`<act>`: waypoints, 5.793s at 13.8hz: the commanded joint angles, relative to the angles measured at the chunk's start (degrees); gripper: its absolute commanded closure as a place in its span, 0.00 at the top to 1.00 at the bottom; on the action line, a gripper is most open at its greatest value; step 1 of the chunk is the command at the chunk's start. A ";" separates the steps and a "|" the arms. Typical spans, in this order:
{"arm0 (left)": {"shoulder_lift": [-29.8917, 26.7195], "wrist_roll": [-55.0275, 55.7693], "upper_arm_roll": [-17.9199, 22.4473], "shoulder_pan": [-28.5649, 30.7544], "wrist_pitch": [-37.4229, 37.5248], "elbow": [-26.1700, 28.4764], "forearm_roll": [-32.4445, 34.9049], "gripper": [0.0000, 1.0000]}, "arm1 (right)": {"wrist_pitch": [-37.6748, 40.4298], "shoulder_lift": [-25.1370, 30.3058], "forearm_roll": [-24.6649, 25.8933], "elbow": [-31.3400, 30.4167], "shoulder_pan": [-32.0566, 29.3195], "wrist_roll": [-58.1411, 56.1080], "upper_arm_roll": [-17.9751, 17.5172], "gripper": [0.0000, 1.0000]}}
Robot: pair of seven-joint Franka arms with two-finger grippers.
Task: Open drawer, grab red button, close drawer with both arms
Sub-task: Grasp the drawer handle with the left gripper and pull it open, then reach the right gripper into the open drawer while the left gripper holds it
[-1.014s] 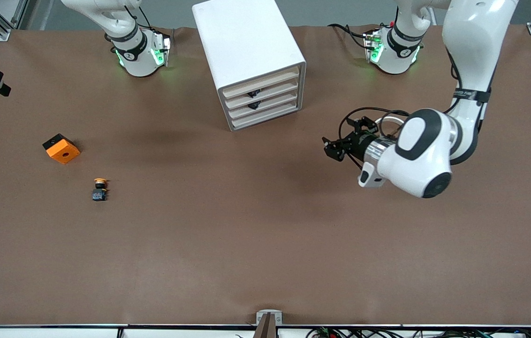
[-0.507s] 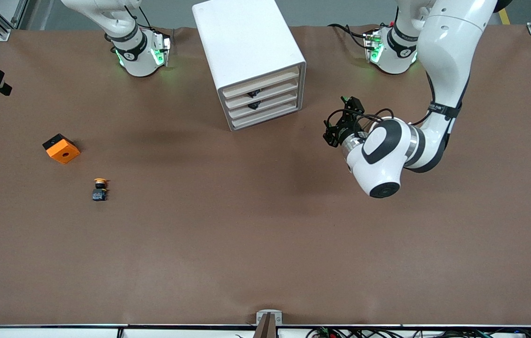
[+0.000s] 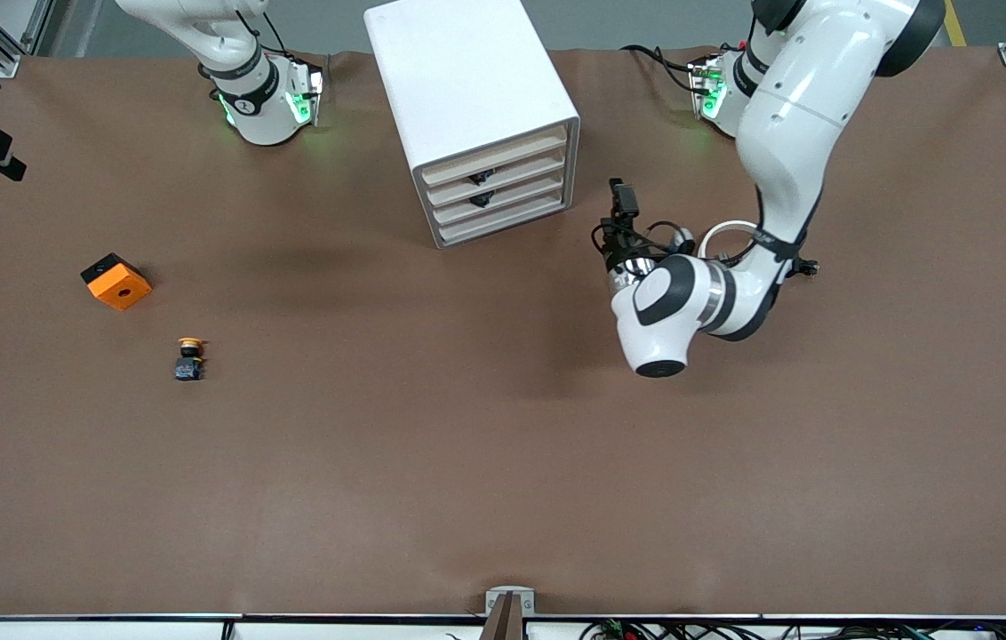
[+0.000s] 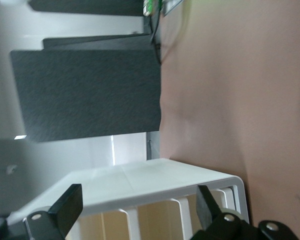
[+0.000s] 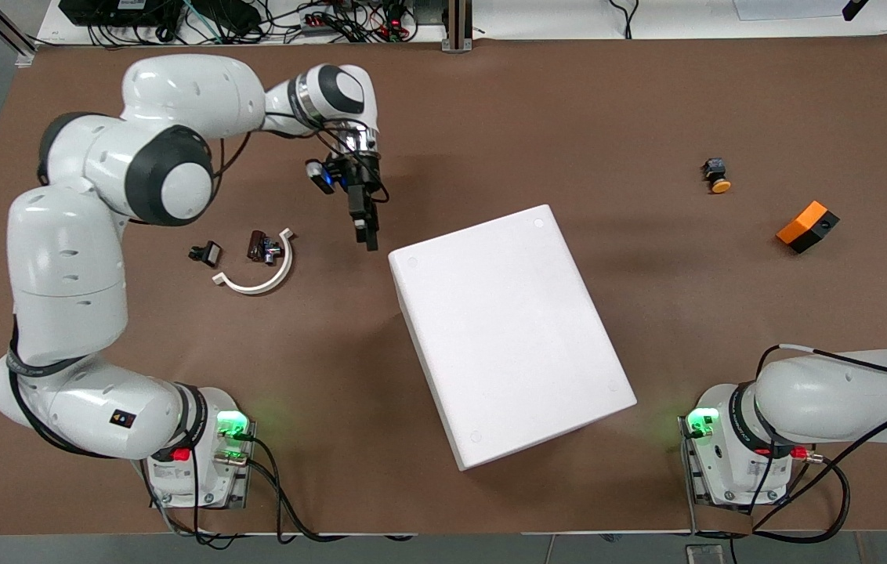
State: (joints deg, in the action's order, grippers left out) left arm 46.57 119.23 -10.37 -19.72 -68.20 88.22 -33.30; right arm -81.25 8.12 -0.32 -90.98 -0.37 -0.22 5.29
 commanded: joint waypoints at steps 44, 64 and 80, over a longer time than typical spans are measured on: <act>10.48 9.97 2.46 -0.67 -0.88 -9.12 -13.81 0.00 | 0.13 -10.93 0.68 2.56 1.25 -0.75 -0.02 1.00; 11.53 13.93 2.37 5.75 0.00 -13.69 -15.04 0.05 | -8.64 -13.39 -7.76 0.28 35.15 60.12 -0.28 1.00; 9.34 12.97 0.79 6.01 0.35 -13.69 -14.95 1.00 | -33.70 -31.58 -3.63 0.10 54.24 90.56 -0.11 1.00</act>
State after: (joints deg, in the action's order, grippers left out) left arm 57.04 132.30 -8.87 -14.38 -68.36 74.91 -47.81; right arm -114.18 -22.33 -5.15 -91.71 52.98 88.50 4.45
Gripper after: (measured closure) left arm 0.000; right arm 0.000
